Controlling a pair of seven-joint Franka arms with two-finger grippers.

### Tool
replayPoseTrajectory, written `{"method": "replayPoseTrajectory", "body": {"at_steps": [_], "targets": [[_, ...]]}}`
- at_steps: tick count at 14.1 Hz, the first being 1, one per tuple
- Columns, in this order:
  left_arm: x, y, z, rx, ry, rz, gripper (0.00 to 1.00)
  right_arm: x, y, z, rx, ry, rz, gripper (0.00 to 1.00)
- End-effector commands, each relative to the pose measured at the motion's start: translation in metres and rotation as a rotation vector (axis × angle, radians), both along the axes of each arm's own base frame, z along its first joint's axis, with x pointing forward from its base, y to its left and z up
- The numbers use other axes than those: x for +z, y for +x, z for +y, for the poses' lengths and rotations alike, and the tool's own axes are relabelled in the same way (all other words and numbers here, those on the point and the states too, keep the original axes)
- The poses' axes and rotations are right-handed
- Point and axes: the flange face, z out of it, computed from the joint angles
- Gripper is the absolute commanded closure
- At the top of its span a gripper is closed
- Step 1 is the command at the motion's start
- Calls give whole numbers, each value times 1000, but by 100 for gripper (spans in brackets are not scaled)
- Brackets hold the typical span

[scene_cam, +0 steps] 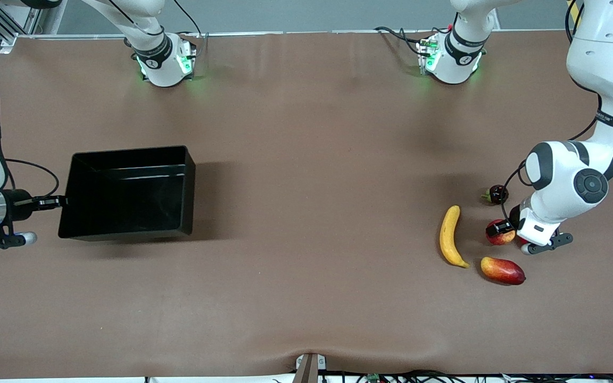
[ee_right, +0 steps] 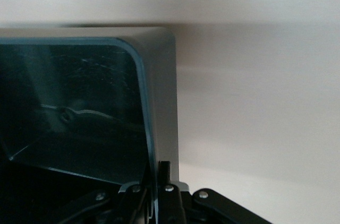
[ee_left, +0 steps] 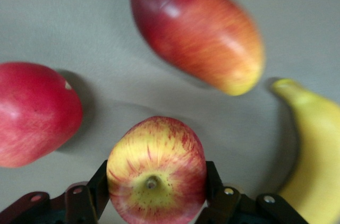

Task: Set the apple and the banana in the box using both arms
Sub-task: 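Lift the apple with the left gripper while the right gripper slides the box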

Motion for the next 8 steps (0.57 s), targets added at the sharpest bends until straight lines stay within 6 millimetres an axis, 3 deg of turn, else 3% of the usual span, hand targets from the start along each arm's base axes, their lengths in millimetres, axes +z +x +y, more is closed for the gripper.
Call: {"method": "replayPoseTrajectory", "body": {"at_steps": [1, 5, 8], "targets": [[93, -11, -28, -15, 34, 13, 100, 9, 5, 53, -58, 30, 37, 100], [178, -31, -71, -13, 72, 9, 100, 18, 10, 169, -89, -26, 65, 100], [204, -46, -95, -19, 92, 36, 100, 10, 4, 253, -88, -42, 57, 100]]}}
